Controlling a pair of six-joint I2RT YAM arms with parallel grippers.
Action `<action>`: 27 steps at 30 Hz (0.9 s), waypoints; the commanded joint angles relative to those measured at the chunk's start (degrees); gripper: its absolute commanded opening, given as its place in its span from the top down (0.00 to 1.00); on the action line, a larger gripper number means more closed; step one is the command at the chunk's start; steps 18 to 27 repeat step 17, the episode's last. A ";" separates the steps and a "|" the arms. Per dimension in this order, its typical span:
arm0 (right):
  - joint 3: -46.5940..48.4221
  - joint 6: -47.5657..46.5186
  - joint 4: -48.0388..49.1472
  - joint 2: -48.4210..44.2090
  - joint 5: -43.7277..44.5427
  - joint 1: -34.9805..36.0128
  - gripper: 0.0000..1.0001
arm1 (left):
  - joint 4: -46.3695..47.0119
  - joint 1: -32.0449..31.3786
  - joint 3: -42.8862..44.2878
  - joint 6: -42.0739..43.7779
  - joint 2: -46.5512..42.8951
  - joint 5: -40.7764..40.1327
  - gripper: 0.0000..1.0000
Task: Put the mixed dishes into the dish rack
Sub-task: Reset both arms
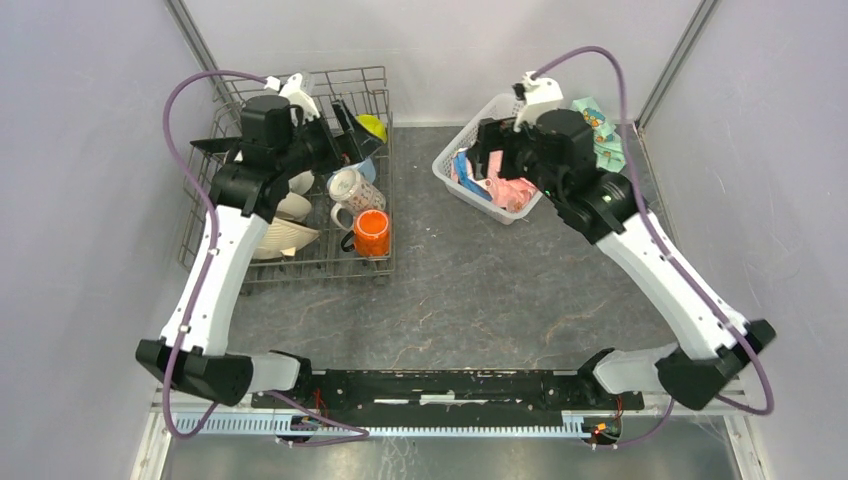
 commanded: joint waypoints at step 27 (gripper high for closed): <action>-13.44 9.42 -8.29 -19.57 12.35 0.08 0.02 | 8.24 0.24 -11.06 0.05 -14.02 -0.95 0.00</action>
